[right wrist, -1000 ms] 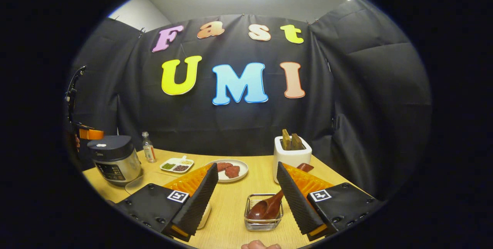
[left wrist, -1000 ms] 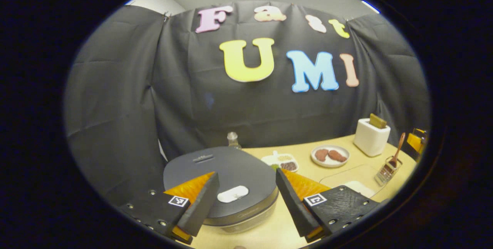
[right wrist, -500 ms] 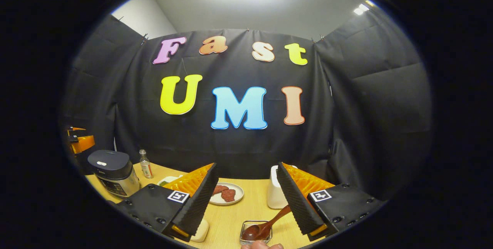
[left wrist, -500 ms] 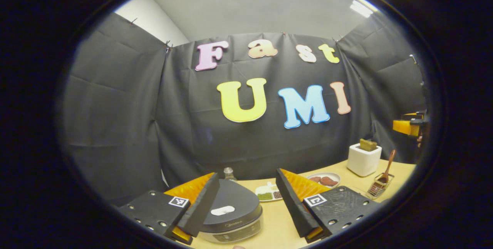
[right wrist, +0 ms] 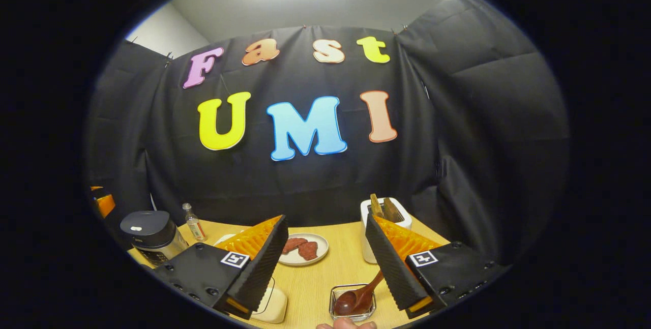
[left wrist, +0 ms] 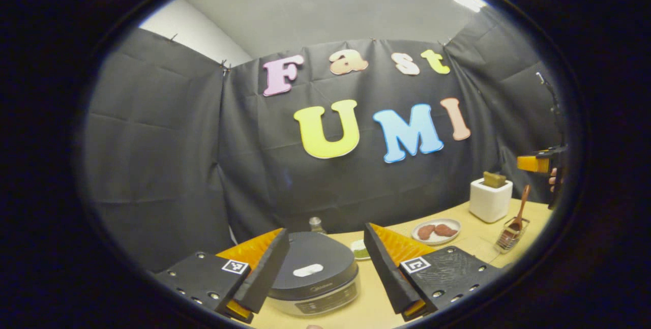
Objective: Close the left gripper, press the button to open the rice cooker; take a wooden spoon from the chopstick holder with the right hand, scoop a spoonful of rice and pour it into the rice cooker, then put the wooden spoon back into the chopstick holder.
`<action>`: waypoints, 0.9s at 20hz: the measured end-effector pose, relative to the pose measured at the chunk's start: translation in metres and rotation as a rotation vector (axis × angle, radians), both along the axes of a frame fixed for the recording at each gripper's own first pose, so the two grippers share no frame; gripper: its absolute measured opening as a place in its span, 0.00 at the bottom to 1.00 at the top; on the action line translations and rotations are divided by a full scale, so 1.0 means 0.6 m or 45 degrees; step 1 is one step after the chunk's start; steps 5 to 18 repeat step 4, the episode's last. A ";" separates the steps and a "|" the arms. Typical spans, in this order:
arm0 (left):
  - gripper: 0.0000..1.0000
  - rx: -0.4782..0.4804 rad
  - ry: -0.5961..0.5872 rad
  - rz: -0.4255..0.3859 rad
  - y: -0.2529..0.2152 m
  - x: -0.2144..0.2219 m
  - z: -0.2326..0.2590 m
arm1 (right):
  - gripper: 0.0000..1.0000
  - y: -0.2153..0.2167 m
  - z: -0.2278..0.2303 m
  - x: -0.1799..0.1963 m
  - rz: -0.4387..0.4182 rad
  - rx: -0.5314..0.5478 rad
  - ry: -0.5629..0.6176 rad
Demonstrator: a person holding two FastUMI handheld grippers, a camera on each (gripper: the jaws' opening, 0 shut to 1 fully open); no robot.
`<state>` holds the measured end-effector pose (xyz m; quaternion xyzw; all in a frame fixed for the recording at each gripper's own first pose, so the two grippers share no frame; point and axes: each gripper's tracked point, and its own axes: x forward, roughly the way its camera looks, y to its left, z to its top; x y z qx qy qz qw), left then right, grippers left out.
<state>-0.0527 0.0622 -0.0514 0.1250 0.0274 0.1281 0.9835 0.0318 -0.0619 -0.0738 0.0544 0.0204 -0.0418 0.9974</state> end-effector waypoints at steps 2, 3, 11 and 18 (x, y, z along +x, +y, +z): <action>0.92 -0.032 0.005 0.004 -0.008 -0.006 -0.009 | 0.98 -0.011 0.000 0.000 -0.038 -0.042 0.000; 0.92 -0.056 0.002 0.001 -0.009 -0.011 -0.013 | 0.98 -0.008 0.003 -0.004 -0.042 -0.062 -0.008; 0.92 -0.075 0.003 -0.007 -0.011 -0.012 -0.015 | 0.92 -0.002 0.008 -0.007 -0.036 -0.076 -0.018; 0.92 -0.075 0.003 -0.007 -0.011 -0.012 -0.015 | 0.92 -0.002 0.008 -0.007 -0.036 -0.076 -0.018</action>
